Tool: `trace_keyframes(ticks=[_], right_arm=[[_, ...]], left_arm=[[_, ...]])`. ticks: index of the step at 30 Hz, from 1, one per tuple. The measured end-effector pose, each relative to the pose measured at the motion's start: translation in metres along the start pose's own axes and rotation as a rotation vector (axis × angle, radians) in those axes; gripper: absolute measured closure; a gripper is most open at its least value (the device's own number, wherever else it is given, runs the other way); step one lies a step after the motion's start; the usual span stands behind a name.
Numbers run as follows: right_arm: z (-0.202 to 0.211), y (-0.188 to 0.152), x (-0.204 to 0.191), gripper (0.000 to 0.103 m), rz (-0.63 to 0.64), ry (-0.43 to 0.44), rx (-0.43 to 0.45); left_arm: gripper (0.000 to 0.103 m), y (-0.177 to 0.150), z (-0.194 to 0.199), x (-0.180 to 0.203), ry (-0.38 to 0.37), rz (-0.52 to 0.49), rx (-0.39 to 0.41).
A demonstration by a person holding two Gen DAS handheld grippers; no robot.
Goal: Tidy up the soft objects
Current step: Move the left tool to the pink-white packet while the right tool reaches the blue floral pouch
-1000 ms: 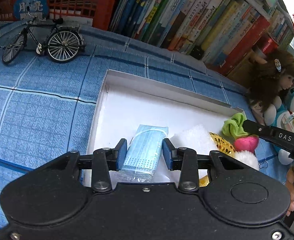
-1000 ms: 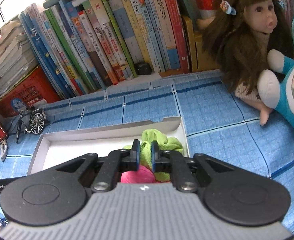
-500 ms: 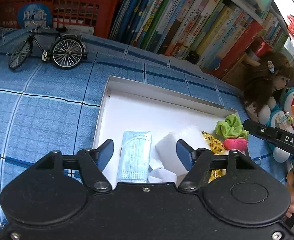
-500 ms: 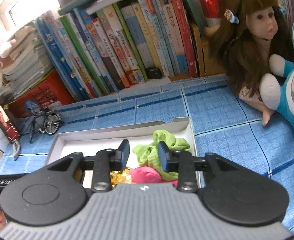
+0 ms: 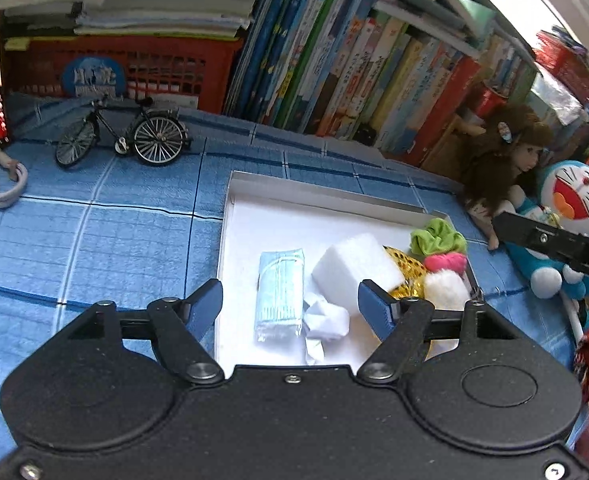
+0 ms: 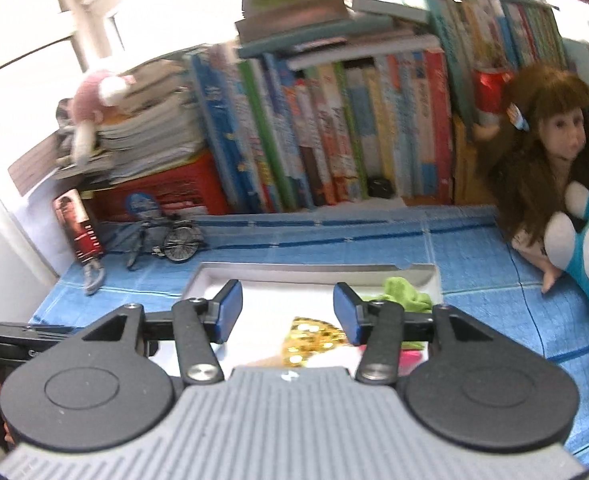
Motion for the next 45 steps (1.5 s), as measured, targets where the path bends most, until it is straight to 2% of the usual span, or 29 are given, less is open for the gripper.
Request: trace_keyframes(ticks=[8,14,20,25,39,45], right_arm=[[0.022,-0.009,-0.053,0.026,0.091,0.088,0.013],[0.031,-0.02,-0.089,0.021,0.132,0.156,-0.011],[0.029,-0.026,-0.122,0.018,0.168,0.182,-0.041],[0.019,-0.032,-0.142,0.018,0.153,0.231,-0.096],[-0.024,-0.049,-0.212,0.015,0.275,0.267,-0.214],[-0.046,-0.057,-0.246,0.012,0.333,0.255,-0.291]], left_arm=[[0.028,-0.025,0.048,-0.005,-0.028,-0.026,0.059],[0.026,-0.048,0.087,-0.024,-0.009,-0.046,0.13],[0.025,-0.073,0.116,-0.052,0.035,-0.02,0.194],[0.025,-0.098,0.125,-0.072,0.084,-0.025,0.217],[0.023,-0.153,0.137,-0.115,0.191,-0.023,0.3],[0.022,-0.172,0.122,-0.134,0.222,-0.012,0.259]])
Point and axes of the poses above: each gripper's, at about its wrist camera, not at the fingertips, and z roughly against the way its jaws point, x to its right, y to its top, the point moved 3 cm from there along -z, roughly the way its jaws point, and after that the axes turned 3 degrees about z, right-handed, at the moved point
